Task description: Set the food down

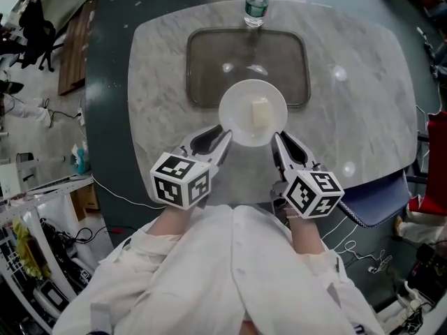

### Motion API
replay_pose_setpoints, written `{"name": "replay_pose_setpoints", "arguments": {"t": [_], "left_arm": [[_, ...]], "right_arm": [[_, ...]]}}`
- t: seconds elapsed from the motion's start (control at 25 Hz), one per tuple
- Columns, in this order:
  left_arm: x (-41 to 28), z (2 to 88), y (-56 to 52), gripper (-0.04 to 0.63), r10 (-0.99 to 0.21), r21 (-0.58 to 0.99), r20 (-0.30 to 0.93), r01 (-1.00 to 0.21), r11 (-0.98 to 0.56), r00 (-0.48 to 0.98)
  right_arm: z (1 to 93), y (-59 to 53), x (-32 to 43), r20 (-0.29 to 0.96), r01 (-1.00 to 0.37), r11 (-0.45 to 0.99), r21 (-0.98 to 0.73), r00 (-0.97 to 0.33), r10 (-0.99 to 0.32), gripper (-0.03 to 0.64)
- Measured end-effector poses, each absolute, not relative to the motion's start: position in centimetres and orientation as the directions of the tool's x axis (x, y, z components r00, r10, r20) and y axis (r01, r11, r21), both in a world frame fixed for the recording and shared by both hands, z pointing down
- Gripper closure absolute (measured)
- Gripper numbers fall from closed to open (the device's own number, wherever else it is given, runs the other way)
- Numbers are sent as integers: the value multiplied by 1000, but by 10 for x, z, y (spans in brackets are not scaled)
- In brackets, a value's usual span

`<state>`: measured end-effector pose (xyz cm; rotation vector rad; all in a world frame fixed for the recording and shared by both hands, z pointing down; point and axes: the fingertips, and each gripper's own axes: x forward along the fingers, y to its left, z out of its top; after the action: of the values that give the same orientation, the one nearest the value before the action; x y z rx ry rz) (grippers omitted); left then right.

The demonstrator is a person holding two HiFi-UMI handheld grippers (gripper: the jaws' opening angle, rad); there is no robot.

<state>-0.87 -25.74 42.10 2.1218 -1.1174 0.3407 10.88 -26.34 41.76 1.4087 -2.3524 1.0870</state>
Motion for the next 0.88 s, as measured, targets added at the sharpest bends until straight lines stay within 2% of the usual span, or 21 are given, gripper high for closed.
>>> {"name": "replay_pose_setpoints", "arguments": {"t": [0.88], "left_arm": [[-20, 471, -376, 502, -578, 449, 556, -801, -396, 597]], "right_arm": [[469, -380, 97, 565, -857, 232, -460, -485, -668, 571]]}}
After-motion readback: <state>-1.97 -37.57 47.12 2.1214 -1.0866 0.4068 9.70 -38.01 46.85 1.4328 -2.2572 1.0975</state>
